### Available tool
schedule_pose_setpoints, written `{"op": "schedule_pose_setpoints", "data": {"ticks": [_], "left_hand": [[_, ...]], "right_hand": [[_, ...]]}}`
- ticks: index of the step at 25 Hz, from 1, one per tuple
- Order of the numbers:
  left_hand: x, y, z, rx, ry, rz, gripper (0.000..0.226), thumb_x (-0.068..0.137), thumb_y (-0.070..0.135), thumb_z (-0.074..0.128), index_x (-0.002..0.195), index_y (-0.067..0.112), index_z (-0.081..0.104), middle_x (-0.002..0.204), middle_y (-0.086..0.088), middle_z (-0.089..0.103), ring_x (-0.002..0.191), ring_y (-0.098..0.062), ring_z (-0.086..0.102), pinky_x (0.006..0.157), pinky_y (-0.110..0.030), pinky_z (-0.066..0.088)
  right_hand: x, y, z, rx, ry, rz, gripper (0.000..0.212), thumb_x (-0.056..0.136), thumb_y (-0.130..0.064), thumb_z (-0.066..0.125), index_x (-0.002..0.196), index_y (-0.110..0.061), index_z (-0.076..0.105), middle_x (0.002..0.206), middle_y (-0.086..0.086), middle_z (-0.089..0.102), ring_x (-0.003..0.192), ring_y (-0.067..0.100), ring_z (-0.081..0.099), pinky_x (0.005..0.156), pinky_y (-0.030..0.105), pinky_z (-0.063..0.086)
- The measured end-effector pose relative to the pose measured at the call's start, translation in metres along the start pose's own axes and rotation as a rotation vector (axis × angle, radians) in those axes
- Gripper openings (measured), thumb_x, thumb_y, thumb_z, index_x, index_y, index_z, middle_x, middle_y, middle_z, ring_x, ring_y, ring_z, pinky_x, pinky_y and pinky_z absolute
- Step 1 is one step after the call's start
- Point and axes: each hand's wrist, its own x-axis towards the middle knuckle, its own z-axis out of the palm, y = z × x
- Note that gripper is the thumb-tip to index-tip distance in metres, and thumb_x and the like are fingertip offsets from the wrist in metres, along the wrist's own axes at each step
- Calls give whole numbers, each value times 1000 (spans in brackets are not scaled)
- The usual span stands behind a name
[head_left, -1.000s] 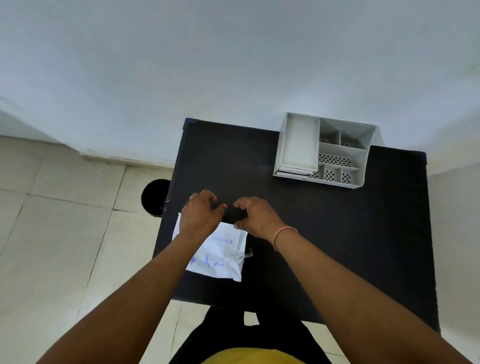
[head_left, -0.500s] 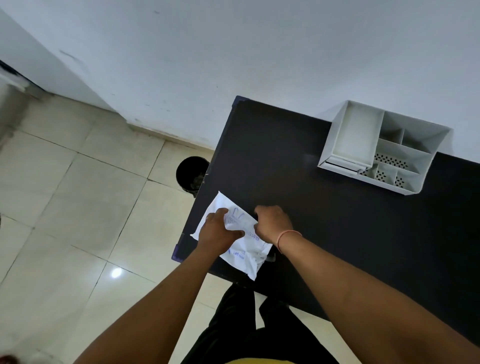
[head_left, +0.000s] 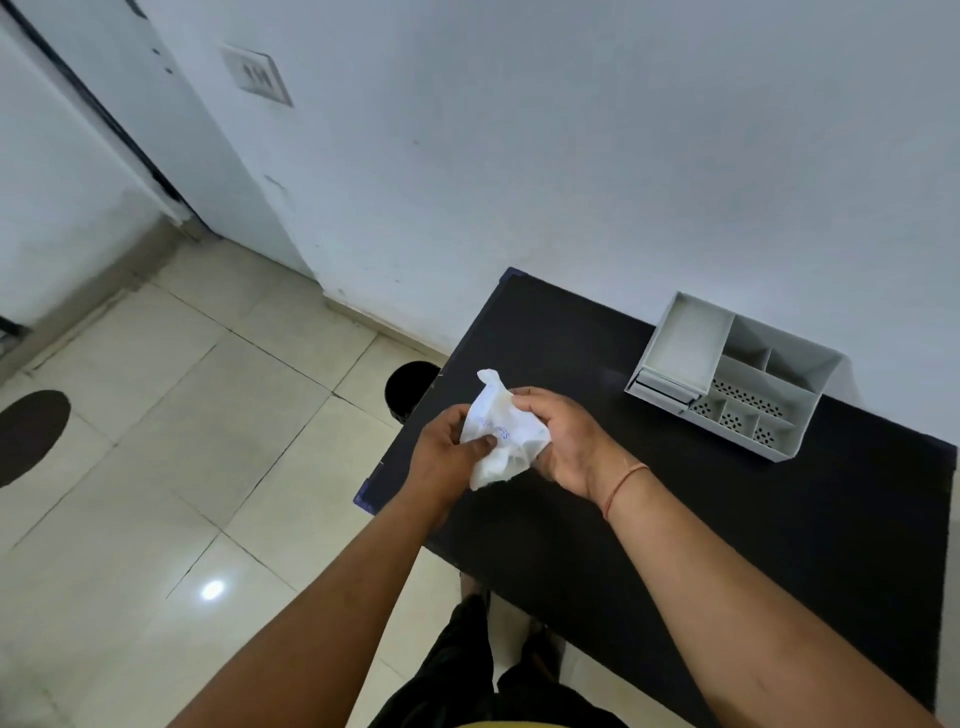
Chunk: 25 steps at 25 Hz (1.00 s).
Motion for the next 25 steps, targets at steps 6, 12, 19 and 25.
{"op": "schedule_pose_setpoints", "data": {"ticks": [6, 12, 19, 25], "left_hand": [[-41, 42, -44, -710, -141, -116, 30, 94, 20, 75, 122, 12, 72, 108, -15, 78, 87, -23, 78, 64, -33, 65], [-39, 61, -102, -647, -146, -110, 48, 92, 20, 78, 135, 3, 67, 110, -18, 77, 91, -34, 77, 69, -41, 65], [-9, 72, -202, -357, 178, -36, 27, 95, 7, 62, 105, 21, 82, 101, -10, 84, 97, -36, 80, 89, -56, 66], [18, 78, -338, -391, -212, 130, 30, 107, 9, 56, 129, 16, 74, 122, -15, 80, 111, -34, 78, 100, -50, 62]], "right_hand": [[-41, -23, 33, -146, 207, -206, 22, 99, -35, 63, 113, -23, 75, 117, 10, 77, 114, 32, 72, 101, 52, 60], [-54, -37, 85, 90, -89, -70, 33, 102, -31, 63, 123, -9, 78, 112, 13, 79, 99, 28, 75, 93, 45, 58], [-7, -40, 212, -188, -164, -265, 37, 91, -8, 76, 126, -18, 69, 109, 17, 71, 83, 24, 69, 58, 30, 57], [58, -30, 335, -85, 141, -321, 67, 79, -18, 89, 137, -32, 57, 123, 5, 76, 105, 30, 78, 76, 41, 66]]}}
